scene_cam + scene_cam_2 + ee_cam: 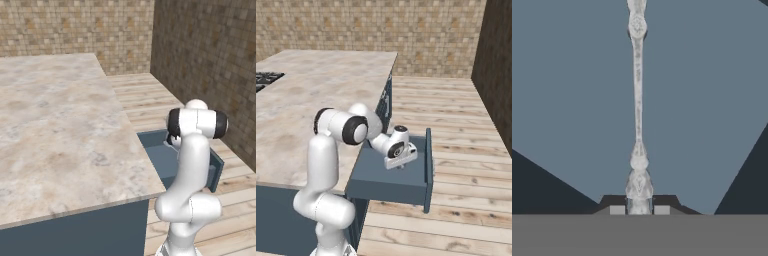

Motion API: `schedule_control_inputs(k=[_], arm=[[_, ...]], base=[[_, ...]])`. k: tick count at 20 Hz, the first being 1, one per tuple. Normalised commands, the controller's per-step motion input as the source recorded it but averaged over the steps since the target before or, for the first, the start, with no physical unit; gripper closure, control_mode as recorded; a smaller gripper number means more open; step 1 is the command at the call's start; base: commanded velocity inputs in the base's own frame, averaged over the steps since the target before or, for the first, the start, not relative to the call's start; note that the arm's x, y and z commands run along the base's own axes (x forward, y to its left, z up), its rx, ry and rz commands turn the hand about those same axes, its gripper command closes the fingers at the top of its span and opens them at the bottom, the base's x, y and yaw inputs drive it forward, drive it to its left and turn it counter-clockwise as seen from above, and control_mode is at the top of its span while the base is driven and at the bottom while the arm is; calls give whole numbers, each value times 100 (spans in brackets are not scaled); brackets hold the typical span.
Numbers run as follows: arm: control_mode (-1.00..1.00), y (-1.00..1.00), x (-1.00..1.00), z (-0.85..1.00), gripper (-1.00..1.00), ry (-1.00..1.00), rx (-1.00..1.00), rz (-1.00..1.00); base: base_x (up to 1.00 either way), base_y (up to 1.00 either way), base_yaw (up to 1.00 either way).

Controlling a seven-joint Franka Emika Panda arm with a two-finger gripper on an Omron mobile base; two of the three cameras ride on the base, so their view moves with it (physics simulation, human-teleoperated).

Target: Organize the utensils by type. Pick up the wooden spoons from the counter and place them in the open cabinet. Then pick up the metallic utensils from the counter and place them in the open drawer.

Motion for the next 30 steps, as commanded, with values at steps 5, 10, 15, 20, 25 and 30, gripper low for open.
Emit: schedule_control_inputs(k=[5,10,15,20,25,30], arm=[[-100,3,21,-7,100,13,0,0],[-100,0,22,-1,100,8,1,0],[-100,0,6,-22,100,3,0,0],[-100,0,0,-45,100,0,0,0],[-100,0,2,-31,100,1,0,0],[-100,0,8,-14,100,5,0,0]], base=[[0,0,0],[0,0,0],[0,0,0],[0,0,0],[0,0,0],[0,0,0]])
